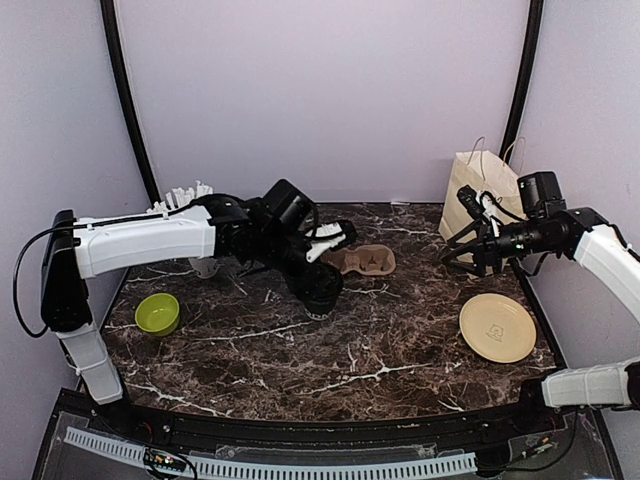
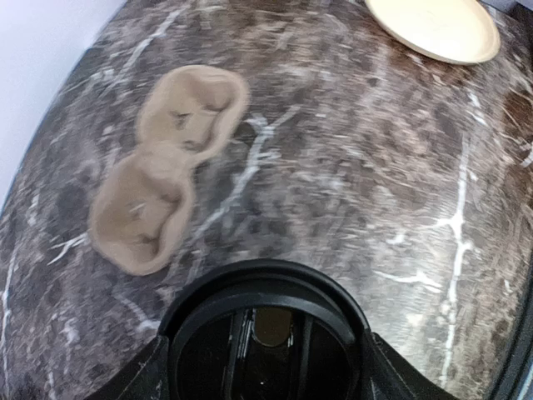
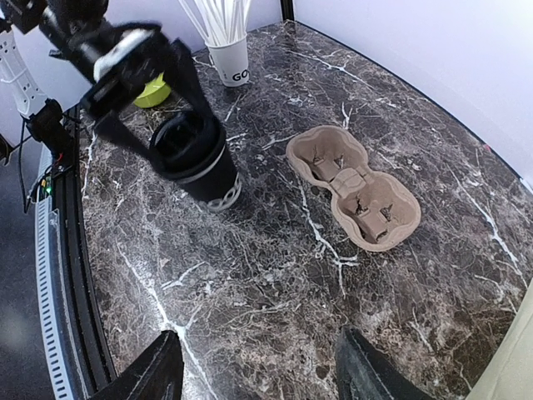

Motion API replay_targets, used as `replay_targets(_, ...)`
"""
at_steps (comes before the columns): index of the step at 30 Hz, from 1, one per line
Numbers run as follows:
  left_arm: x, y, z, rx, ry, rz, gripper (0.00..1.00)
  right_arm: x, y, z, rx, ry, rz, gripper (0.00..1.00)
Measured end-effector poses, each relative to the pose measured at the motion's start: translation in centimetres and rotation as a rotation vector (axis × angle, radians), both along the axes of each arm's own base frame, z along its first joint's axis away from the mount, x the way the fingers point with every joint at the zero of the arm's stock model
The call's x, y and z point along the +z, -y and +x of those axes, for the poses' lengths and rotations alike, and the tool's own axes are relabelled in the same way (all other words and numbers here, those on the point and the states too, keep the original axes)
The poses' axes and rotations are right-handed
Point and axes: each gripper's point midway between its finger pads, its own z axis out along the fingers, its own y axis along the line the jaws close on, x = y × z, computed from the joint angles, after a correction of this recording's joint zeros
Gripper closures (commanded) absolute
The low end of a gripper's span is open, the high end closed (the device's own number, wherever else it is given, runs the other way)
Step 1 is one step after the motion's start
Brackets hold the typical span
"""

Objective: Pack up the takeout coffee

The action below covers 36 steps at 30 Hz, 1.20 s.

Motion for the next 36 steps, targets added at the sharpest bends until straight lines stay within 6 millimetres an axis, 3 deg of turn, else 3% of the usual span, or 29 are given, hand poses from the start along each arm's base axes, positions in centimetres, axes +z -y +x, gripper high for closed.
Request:
replay_targets(3,1.8,-3.0,3.6,0.131,0.042,-0.020,0.32,0.0,0.0,0.1,-0.002,-0.001,0.000,0.38)
replay_targets(4,2.1,-5.0,5.9,0.206,0.052,-0.023,0.32,0.0,0.0,0.1,-0.003,-0.002,0.001,0.38)
replay_targets(7,3.0,-8.8,10.2,0.350,0.068,-0.040,0.32,0.0,0.0,0.2,-0.008,-0.002,0.002,0.38)
replay_targets(9,3.7,-10.3,12.7,0.420,0.074,-0.062,0.32,0.0,0.1,0.3,-0.015,-0.005,0.001,0.38)
replay_targets(13,4.8,-11.2,17.3,0.503,0.097,-0.117,0.32,0.1,0.3,0.6,-0.035,-0.003,-0.007,0.39)
replay_targets(17,3.6,-10.9,20.9,0.539,0.071,-0.148,0.32,0.4,0.4,0.9,-0.055,0.002,-0.011,0.39)
replay_targets(22,-0.3,-11.6,23.6,0.579,-0.008,-0.143,0.30,0.3,0.7,1.3,-0.078,0.003,-0.022,0.39)
replay_targets(27,-2.9,-12.7,24.2,0.607,-0.066,-0.123,0.20,0.4,1.1,1.4,-0.102,0.009,-0.027,0.39)
replay_targets(31,-2.7,-12.4,24.7,0.613,-0.071,-0.132,0.13,1.1,1.3,1.6,-0.115,0.008,-0.028,0.38)
replay_targets(36,-1.8,-12.3,25.1,0.615,-0.056,-0.143,0.08,5.2,1.6,3.9,-0.161,0.054,-0.024,0.38)
